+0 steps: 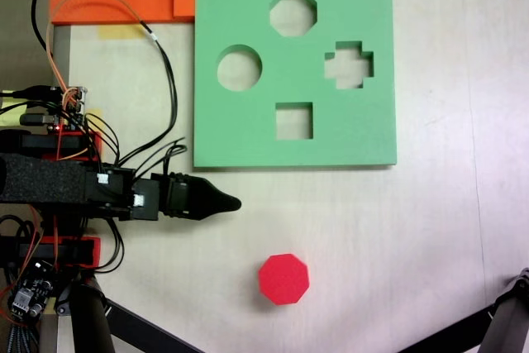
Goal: Put the octagonal pillar block into the corresponding hole
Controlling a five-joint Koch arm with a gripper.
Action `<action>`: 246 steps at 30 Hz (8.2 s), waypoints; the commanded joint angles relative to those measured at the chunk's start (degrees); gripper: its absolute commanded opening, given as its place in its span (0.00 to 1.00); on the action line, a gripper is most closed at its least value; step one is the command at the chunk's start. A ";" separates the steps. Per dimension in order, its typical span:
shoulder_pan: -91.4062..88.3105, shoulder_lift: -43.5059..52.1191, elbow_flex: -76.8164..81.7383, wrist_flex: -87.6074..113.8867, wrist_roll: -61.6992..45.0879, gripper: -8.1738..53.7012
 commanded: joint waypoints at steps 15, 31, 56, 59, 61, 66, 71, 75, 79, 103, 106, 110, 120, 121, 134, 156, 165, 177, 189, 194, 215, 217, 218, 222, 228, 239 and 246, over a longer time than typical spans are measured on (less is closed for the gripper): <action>7.12 4.39 -37.79 21.97 61.88 0.65; 20.04 -24.35 -99.84 94.92 66.18 0.80; 20.30 -56.95 -108.37 89.65 59.15 0.98; 20.39 -58.80 -108.37 88.42 58.71 0.98; 20.39 -60.29 -108.37 87.89 58.36 0.97; 20.13 -62.93 -108.02 87.80 58.45 0.97; 20.04 -63.37 -106.96 92.02 62.05 0.66; 20.04 -63.28 -106.96 97.03 65.83 0.66; 20.04 -64.78 -106.87 100.46 66.18 0.65; -14.85 -37.44 -117.07 111.97 96.77 0.36; -28.56 -42.36 -124.98 110.13 108.63 0.36; -37.88 -47.37 -127.27 103.54 118.39 0.36; -48.08 -61.87 -140.45 90.44 131.13 0.36; -48.43 -62.67 -140.62 88.15 131.75 0.36; -49.48 -72.69 -148.71 84.81 135.70 0.36; -51.50 -76.90 -148.80 82.53 126.39 0.38; -51.68 -79.54 -148.62 82.71 126.91 0.38; -48.87 -81.21 -148.89 81.21 132.71 0.48; -44.82 -81.83 -150.47 80.77 132.80 0.78; -44.21 -83.32 -150.47 81.12 132.36 0.97; -44.82 -55.20 -150.47 103.89 106.08 0.97; -41.04 -50.98 -147.48 107.40 100.46 0.97; -38.85 -49.04 -146.16 107.58 100.46 0.97; -23.03 -37.18 -135.35 107.58 90.62 0.97; -0.88 -27.60 -124.10 105.29 59.15 0.83; 9.23 -1.49 -80.16 60.91 23.82 0.71; 8.00 4.75 -29.36 8.00 -1.23 0.70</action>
